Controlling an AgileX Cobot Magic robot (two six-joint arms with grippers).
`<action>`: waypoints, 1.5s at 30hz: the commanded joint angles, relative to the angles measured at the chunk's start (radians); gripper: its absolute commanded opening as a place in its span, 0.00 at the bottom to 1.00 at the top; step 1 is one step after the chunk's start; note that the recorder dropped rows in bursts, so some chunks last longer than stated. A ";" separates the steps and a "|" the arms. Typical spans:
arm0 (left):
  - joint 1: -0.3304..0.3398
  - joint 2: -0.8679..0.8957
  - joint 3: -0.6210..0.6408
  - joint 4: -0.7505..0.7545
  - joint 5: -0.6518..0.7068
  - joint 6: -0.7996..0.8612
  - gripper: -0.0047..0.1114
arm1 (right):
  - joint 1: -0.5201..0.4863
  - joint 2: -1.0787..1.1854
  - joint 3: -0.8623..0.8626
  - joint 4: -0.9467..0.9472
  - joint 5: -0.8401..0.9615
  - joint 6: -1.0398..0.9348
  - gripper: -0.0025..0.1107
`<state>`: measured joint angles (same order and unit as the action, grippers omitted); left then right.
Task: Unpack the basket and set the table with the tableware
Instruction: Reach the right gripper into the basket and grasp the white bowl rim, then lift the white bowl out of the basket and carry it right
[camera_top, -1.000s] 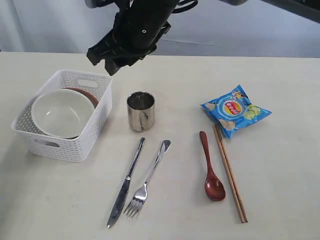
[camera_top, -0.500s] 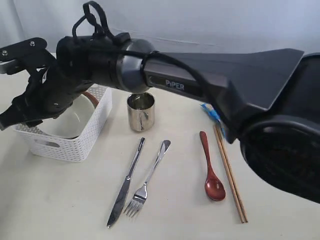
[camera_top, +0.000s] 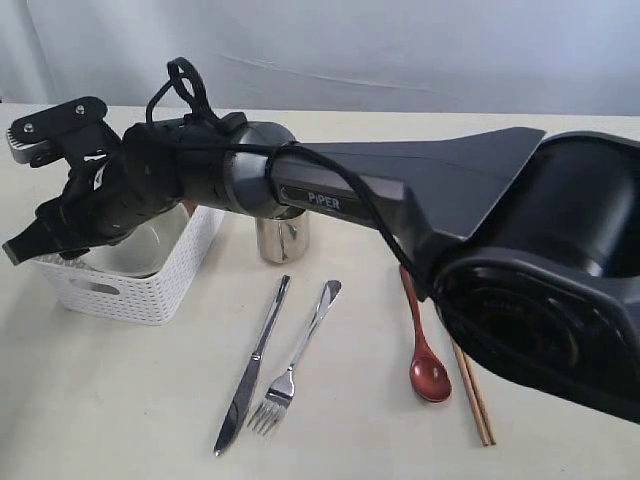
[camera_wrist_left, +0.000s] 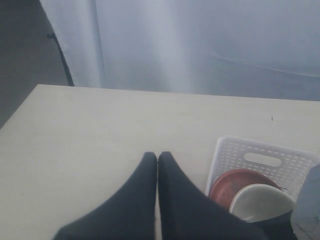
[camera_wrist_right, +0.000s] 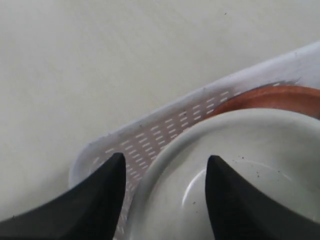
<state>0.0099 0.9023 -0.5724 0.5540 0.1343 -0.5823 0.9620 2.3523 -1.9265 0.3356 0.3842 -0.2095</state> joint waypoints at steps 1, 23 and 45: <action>-0.005 -0.006 0.004 -0.009 -0.001 -0.001 0.04 | -0.003 0.009 -0.002 0.001 -0.012 0.005 0.44; -0.005 -0.006 0.004 -0.009 -0.001 -0.001 0.04 | -0.003 0.014 -0.002 0.001 -0.019 0.009 0.02; -0.005 -0.006 0.004 -0.009 -0.001 -0.001 0.04 | -0.018 -0.186 -0.002 -0.079 0.063 0.061 0.02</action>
<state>0.0099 0.9023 -0.5724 0.5540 0.1343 -0.5823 0.9560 2.2032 -1.9272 0.3048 0.4347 -0.1822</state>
